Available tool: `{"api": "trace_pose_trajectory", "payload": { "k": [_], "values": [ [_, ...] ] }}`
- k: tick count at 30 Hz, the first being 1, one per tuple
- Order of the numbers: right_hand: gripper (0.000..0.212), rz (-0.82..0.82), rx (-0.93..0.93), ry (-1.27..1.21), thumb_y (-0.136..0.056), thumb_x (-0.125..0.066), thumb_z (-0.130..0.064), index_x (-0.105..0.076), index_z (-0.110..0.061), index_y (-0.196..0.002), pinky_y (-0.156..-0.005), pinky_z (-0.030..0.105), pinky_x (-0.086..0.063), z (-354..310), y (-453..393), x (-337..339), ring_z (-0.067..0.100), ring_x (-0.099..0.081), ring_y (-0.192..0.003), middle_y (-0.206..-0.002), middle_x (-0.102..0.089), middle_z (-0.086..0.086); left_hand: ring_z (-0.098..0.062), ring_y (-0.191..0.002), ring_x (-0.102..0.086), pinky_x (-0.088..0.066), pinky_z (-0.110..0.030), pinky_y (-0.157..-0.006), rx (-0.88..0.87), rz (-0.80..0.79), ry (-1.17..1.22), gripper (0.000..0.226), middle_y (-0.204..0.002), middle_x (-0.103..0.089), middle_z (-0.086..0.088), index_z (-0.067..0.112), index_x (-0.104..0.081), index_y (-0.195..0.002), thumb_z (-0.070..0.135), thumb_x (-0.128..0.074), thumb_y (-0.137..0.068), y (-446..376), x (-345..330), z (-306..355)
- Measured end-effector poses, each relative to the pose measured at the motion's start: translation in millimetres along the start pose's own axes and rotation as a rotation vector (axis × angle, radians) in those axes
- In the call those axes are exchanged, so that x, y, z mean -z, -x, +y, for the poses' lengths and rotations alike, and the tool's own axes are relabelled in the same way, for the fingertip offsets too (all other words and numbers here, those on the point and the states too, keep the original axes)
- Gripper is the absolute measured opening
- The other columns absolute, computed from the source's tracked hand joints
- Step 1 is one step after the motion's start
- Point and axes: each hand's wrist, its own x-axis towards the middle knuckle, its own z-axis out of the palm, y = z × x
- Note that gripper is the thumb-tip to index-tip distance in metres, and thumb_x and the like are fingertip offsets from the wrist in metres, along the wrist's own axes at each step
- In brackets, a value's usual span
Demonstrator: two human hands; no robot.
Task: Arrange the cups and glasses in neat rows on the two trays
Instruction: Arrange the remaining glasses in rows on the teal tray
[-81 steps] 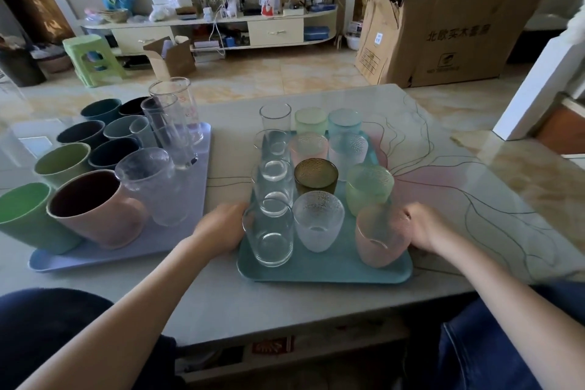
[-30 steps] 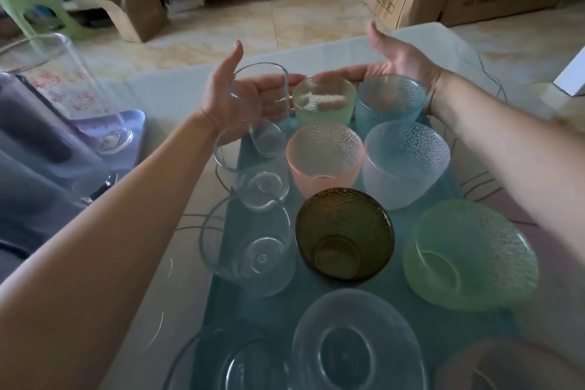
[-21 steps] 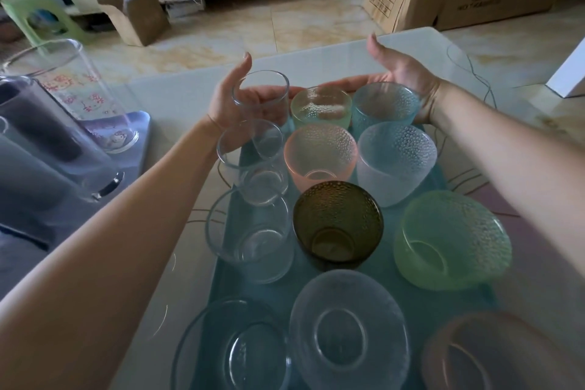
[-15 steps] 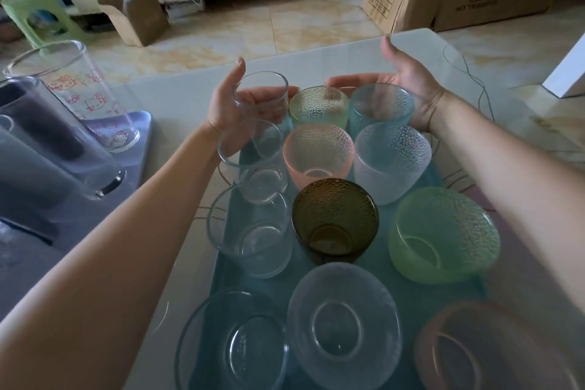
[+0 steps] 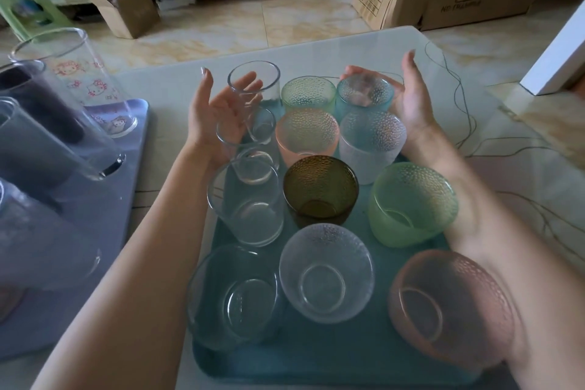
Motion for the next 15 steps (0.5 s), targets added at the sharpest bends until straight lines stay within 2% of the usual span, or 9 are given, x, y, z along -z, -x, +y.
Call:
{"api": "trace_pose_trajectory", "payload": {
  "k": [5,15],
  "values": [
    [0.077,0.05,0.049,-0.008,-0.093,-0.015,-0.062,-0.058,-0.001,-0.111,-0.082,0.037,-0.055,5.2,1.6,-3.0,0.027,-0.064,-0.095,-0.111,-0.06,0.014,-0.014,-0.094,-0.061,-0.051,-0.023,-0.073,0.016,0.033,0.033,0.066,-0.107,-0.065,-0.004,0.01,-0.062,-0.11,0.055,-0.016,-0.096,-0.3,-1.9,1.4],
    [0.074,0.107,0.068,-0.002,-0.093,-0.015,-0.059,-0.061,-0.003,-0.103,-0.086,0.039,-0.052,9.0,-5.9,-4.3,0.028,-0.062,-0.093,-0.105,-0.06,0.013,-0.015,-0.097,-0.059,-0.046,-0.026,-0.081,0.012,0.035,0.005,0.065,-0.106,-0.066,-0.001,0.013,-0.063,-0.108,0.055,-0.015,-0.096,0.0,-2.1,0.4]
  ]
}}
